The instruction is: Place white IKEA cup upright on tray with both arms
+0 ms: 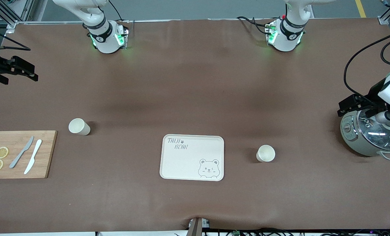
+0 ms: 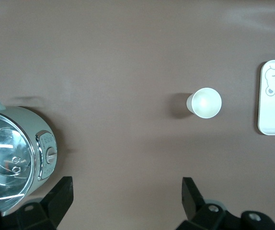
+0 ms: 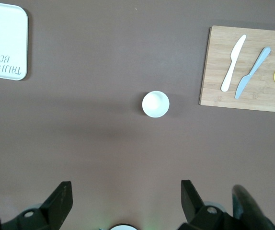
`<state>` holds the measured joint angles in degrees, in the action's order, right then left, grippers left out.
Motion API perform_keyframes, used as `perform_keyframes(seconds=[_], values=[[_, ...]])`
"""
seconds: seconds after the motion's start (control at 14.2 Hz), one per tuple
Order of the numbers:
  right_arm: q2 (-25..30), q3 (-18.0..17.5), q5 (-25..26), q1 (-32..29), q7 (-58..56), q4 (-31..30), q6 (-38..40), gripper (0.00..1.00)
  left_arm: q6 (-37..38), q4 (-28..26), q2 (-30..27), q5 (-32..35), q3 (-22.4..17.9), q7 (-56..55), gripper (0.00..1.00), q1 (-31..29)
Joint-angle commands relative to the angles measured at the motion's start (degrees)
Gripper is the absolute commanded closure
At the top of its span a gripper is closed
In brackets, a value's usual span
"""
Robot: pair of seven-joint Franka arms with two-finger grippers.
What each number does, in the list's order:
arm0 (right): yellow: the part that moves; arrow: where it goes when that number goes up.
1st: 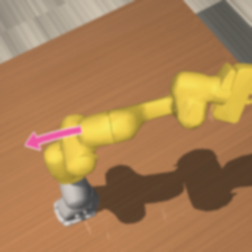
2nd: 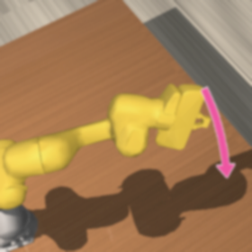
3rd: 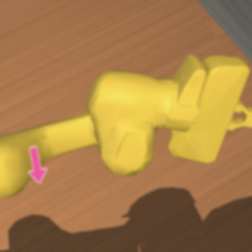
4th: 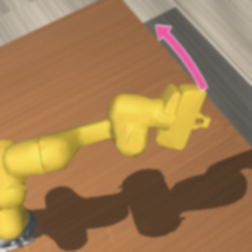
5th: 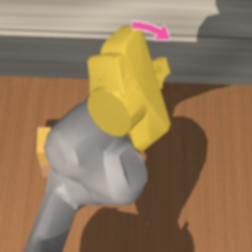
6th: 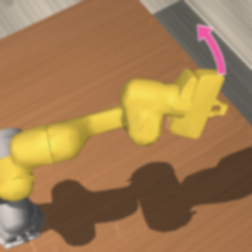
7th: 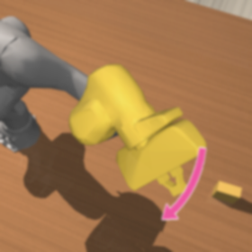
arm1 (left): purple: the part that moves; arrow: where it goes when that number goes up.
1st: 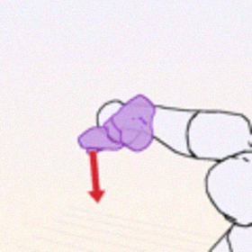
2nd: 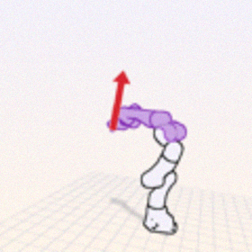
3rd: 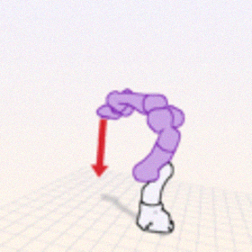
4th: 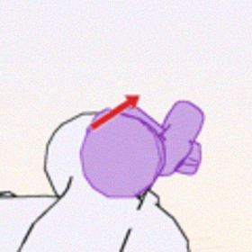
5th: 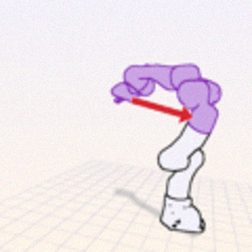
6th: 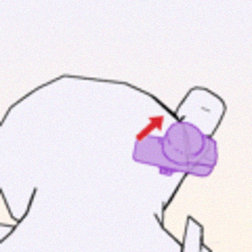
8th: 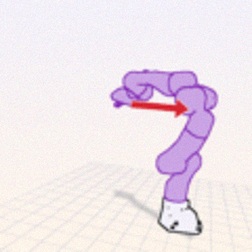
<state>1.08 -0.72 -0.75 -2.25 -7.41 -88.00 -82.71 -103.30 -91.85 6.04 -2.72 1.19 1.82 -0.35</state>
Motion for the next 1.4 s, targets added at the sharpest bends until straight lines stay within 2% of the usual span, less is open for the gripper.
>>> perform_keyframes(seconds=[0.0,0.49,0.7,1.05,1.33], values=[[0.6,-0.3,-0.7,-0.8,-0.7,-0.5,-0.1,0.0,1.1,0.3,-0.7,-0.4,0.1,-0.6,0.0,-0.3],[0.4,-0.3,-0.7,-0.9,-0.6,-0.4,-0.2,0.0,1.2,3.5,1.2,-0.4,0.3,-1.3,0.0,0.6],[0.2,-0.3,-0.7,-1.0,-0.5,-0.3,-0.2,0.0,4.3,10.0,7.2,0.6,0.8,-6.5,0.0,3.3],[0.0,-0.3,-0.7,-0.9,-0.3,-0.4,-0.2,0.0,2.7,20.1,21.4,0.5,0.3,-13.5,0.0,8.2],[-0.2,-0.3,-0.7,-0.9,-0.3,-0.4,-0.1,0.0,-6.6,20.1,28.2,0.5,0.5,-14.9,0.0,9.7]])
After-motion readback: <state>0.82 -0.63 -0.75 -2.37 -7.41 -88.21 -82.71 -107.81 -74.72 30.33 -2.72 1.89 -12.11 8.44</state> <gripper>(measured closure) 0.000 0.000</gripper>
